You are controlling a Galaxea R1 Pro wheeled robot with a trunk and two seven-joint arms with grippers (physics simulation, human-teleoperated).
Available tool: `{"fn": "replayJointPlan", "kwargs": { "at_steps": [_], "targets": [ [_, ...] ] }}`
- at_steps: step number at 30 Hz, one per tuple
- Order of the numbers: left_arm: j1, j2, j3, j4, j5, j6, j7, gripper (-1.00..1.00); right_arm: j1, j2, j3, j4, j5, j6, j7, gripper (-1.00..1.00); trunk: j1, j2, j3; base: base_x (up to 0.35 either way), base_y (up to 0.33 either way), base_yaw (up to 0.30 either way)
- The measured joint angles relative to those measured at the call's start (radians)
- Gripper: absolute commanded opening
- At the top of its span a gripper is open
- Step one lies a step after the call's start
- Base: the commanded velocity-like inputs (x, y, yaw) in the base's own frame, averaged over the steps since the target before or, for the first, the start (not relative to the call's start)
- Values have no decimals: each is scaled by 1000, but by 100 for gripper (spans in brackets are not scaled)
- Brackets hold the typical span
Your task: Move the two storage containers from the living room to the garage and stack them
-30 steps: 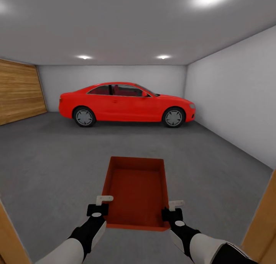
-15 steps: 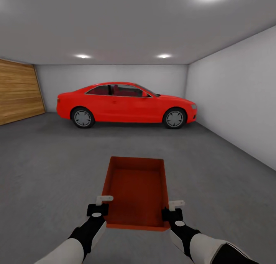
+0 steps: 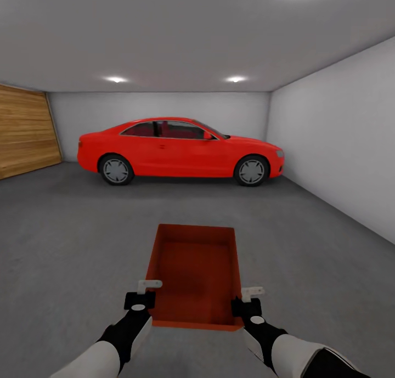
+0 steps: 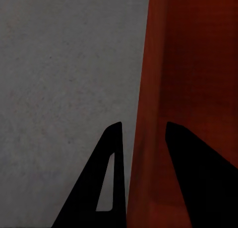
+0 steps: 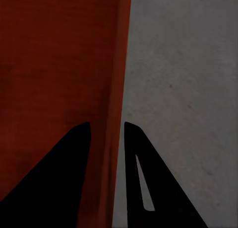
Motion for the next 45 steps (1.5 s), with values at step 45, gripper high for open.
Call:
{"fn": "replayJointPlan", "kwargs": {
  "at_steps": [45],
  "targets": [
    [0, 1, -1, 1, 2, 0, 0, -100, 0, 1, 1, 0, -1, 1, -1, -100, 0, 0, 0, 321, 27, 0]
  ]
}}
